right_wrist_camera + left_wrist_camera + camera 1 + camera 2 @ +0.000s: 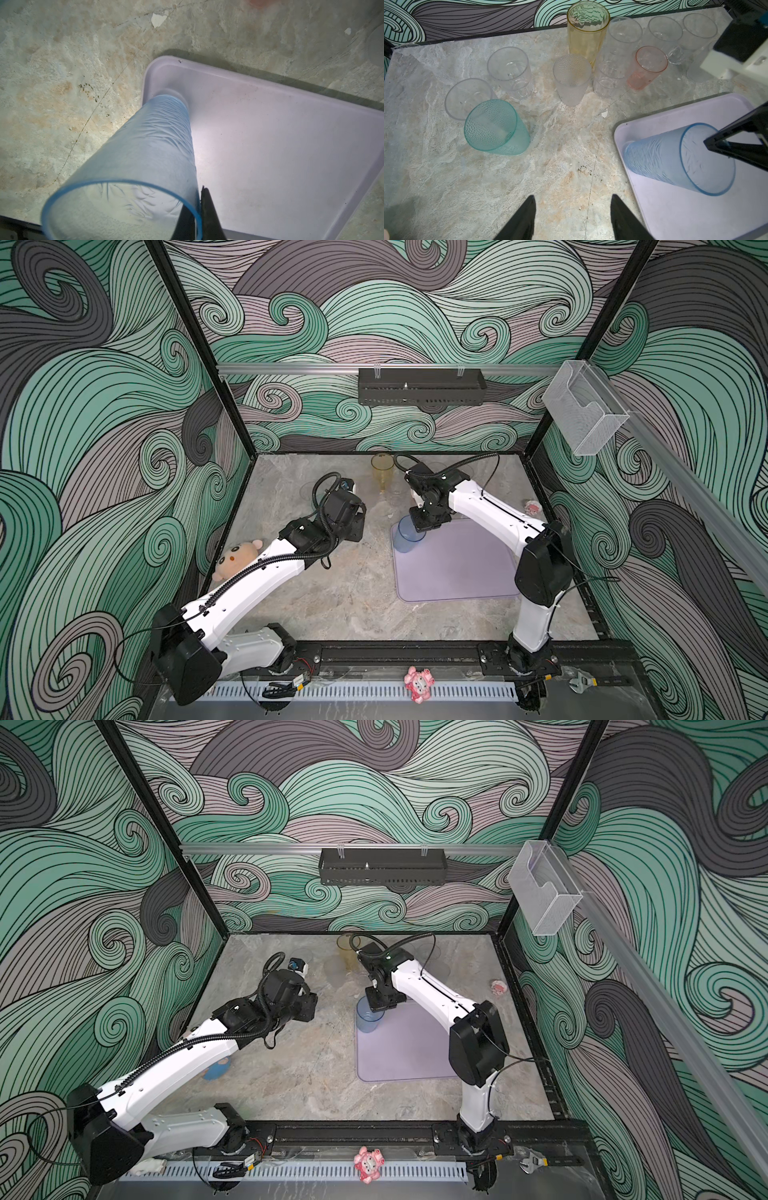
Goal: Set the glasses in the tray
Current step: 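Lower the blue cup upright onto the tray corner with the right gripper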
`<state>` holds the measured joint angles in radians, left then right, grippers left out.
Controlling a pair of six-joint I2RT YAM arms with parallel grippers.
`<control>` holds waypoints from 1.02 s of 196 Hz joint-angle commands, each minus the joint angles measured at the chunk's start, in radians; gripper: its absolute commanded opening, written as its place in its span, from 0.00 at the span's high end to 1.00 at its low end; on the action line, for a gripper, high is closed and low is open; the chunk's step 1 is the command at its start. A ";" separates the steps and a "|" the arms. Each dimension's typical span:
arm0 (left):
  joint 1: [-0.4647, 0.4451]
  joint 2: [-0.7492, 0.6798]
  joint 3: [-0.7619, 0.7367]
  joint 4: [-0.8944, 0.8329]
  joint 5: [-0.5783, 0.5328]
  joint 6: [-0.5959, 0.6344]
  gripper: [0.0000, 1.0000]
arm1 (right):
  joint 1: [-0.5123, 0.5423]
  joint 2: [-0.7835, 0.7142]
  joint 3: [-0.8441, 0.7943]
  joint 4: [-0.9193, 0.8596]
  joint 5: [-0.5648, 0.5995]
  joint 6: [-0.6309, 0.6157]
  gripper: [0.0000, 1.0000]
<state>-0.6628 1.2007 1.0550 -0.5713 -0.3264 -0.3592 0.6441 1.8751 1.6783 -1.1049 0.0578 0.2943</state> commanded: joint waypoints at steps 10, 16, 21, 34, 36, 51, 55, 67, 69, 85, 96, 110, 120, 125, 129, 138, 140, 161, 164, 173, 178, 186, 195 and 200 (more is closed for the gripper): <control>0.013 0.009 -0.007 0.025 0.035 -0.032 0.41 | 0.004 0.053 0.066 -0.054 0.030 -0.017 1.00; 0.014 0.011 -0.006 0.025 0.039 -0.036 0.41 | 0.006 0.064 0.075 -0.053 0.030 -0.014 1.00; 0.014 0.013 -0.005 0.024 0.042 -0.038 0.41 | 0.010 0.074 0.082 -0.052 0.034 -0.013 1.00; 0.016 0.013 -0.004 0.019 0.045 -0.041 0.41 | 0.017 0.099 0.102 -0.053 0.037 -0.008 1.00; 0.015 0.013 -0.004 0.019 0.045 -0.041 0.41 | 0.018 0.102 0.104 -0.052 0.037 -0.006 1.00; 0.015 0.008 -0.008 0.016 0.040 -0.041 0.41 | 0.033 0.127 0.132 -0.050 0.034 -0.002 1.00; 0.017 0.007 -0.010 0.016 0.037 -0.041 0.41 | 0.037 0.133 0.141 -0.050 0.037 0.000 1.00; 0.021 0.004 -0.015 0.014 0.033 -0.041 0.41 | 0.049 0.148 0.169 -0.047 0.044 0.006 1.00; 0.023 0.005 -0.016 0.013 0.033 -0.042 0.41 | 0.051 0.153 0.177 -0.046 0.042 0.008 1.00; 0.030 0.002 -0.022 0.013 0.036 -0.043 0.41 | 0.060 0.178 0.218 -0.038 0.037 0.019 1.00; 0.034 0.000 -0.025 0.013 0.040 -0.045 0.41 | 0.063 0.197 0.251 -0.034 0.028 0.027 1.00; 0.037 -0.001 -0.026 0.013 0.043 -0.044 0.41 | 0.064 0.220 0.293 -0.035 0.028 0.035 1.00; 0.038 -0.003 -0.028 0.011 0.044 -0.045 0.42 | 0.065 0.234 0.318 -0.035 0.028 0.040 1.00; 0.040 -0.005 -0.029 0.010 0.045 -0.044 0.42 | 0.066 0.242 0.330 -0.035 0.025 0.041 1.00; 0.040 -0.006 -0.030 0.010 0.045 -0.045 0.42 | 0.066 0.246 0.339 -0.035 0.021 0.043 1.00; 0.042 -0.007 -0.033 0.011 0.045 -0.043 0.42 | 0.066 0.255 0.355 -0.035 0.014 0.046 1.00; 0.043 -0.008 -0.033 0.010 0.045 -0.042 0.42 | 0.068 0.258 0.357 -0.036 0.012 0.047 1.00; 0.047 -0.013 -0.041 0.011 0.043 -0.040 0.42 | 0.068 0.266 0.357 -0.035 -0.002 0.051 1.00; 0.048 -0.012 -0.042 0.010 0.043 -0.042 0.42 | 0.069 0.264 0.352 -0.035 -0.001 0.051 1.00; 0.049 -0.013 -0.045 0.010 0.045 -0.043 0.42 | 0.068 0.258 0.339 -0.034 -0.004 0.048 1.00; 0.051 -0.015 -0.046 0.010 0.045 -0.045 0.42 | 0.069 0.253 0.333 -0.037 -0.006 0.043 1.00; 0.052 -0.016 -0.047 0.010 0.048 -0.044 0.42 | 0.068 0.243 0.324 -0.038 -0.005 0.032 1.00; 0.052 -0.018 -0.049 0.010 0.049 -0.044 0.42 | 0.066 0.231 0.323 -0.050 0.000 0.016 1.00; 0.054 -0.018 -0.050 0.011 0.049 -0.044 0.42 | 0.066 0.228 0.327 -0.061 0.006 0.006 1.00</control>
<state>-0.6228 1.2064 1.0134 -0.5610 -0.2832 -0.3908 0.7044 2.1208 2.0243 -1.1580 0.0822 0.3241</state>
